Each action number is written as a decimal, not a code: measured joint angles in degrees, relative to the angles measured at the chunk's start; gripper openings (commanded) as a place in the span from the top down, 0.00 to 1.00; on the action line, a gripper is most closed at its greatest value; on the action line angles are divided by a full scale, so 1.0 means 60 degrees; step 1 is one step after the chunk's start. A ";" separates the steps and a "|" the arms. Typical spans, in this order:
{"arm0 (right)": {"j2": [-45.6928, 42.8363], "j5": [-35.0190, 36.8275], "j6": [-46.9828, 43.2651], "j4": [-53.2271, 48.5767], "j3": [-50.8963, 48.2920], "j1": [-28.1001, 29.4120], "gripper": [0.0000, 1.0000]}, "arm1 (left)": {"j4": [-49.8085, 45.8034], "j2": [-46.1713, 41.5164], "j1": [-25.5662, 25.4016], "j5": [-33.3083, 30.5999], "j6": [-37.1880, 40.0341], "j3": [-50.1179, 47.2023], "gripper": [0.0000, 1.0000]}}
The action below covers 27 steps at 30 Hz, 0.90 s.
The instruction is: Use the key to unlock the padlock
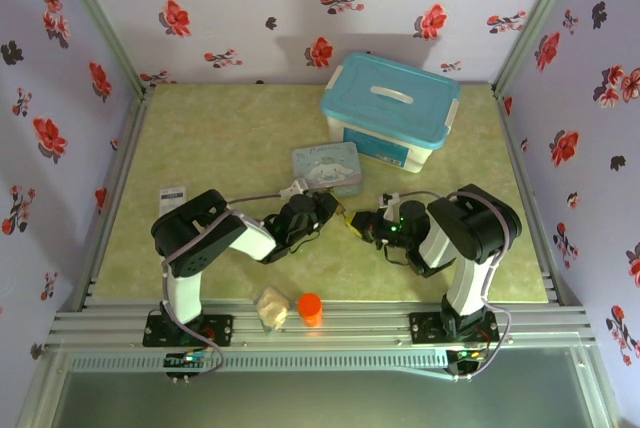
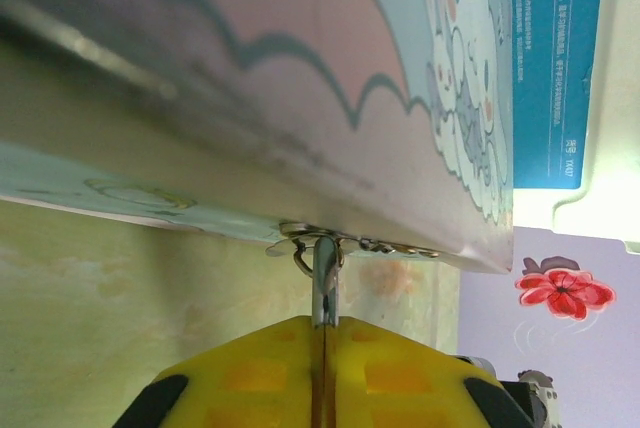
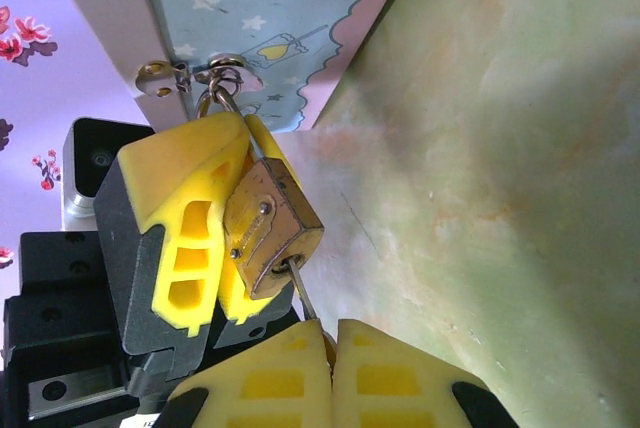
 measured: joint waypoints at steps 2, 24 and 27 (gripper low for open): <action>0.0000 -0.0135 -0.0044 0.0004 0.0000 -0.0087 1.00 | 0.0004 0.0000 0.0000 0.0000 -0.0004 0.0000 1.00; 0.0506 -0.1749 -0.0131 -0.0248 0.0634 -0.0809 1.00 | 0.0062 0.0000 0.0000 -0.0182 -0.0040 0.0000 1.00; 0.0521 -0.1745 -0.0135 -0.0248 0.0637 -0.0754 1.00 | 0.0018 0.0000 0.0000 -0.0204 -0.0036 0.0000 1.00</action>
